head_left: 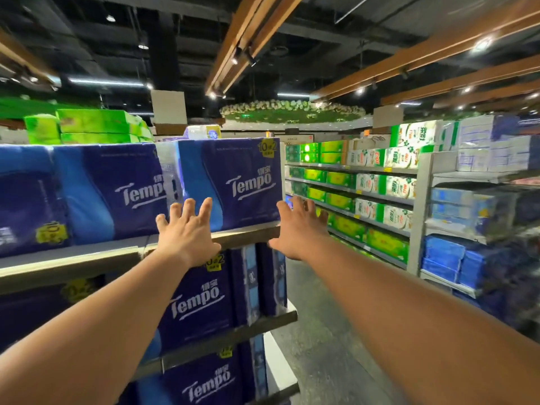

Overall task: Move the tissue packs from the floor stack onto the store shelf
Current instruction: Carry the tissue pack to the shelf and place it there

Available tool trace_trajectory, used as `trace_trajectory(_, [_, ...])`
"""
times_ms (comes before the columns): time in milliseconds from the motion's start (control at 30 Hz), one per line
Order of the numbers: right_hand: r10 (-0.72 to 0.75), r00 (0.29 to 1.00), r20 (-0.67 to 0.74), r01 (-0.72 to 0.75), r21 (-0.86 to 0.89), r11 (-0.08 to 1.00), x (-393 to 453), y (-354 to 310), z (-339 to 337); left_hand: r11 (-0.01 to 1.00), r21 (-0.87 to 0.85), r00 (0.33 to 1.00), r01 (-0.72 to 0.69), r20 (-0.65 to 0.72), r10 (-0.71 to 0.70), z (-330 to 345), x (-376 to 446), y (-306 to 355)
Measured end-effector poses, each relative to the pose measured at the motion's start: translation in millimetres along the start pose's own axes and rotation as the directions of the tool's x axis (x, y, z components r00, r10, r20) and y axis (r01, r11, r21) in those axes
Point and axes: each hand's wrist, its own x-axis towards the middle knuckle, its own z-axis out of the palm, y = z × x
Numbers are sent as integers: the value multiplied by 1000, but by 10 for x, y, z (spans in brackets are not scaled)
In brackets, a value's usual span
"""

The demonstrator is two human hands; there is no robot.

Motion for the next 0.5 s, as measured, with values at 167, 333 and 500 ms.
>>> trace_trajectory(167, [-51,999,7,50,66,997,-1036,-187,-60,999,21,1000,26,-2,-26,-319,-1058,-71])
trace_trajectory(333, [-65,985,157,56,63,996,-2253,-366,69,998,33,983,52,175,-57,-377,-2321,-76])
trace_trajectory(500, [-110,949,294,84,98,992,-3329,-681,348,994,68,947,80,307,-97,-362,-3445,-283])
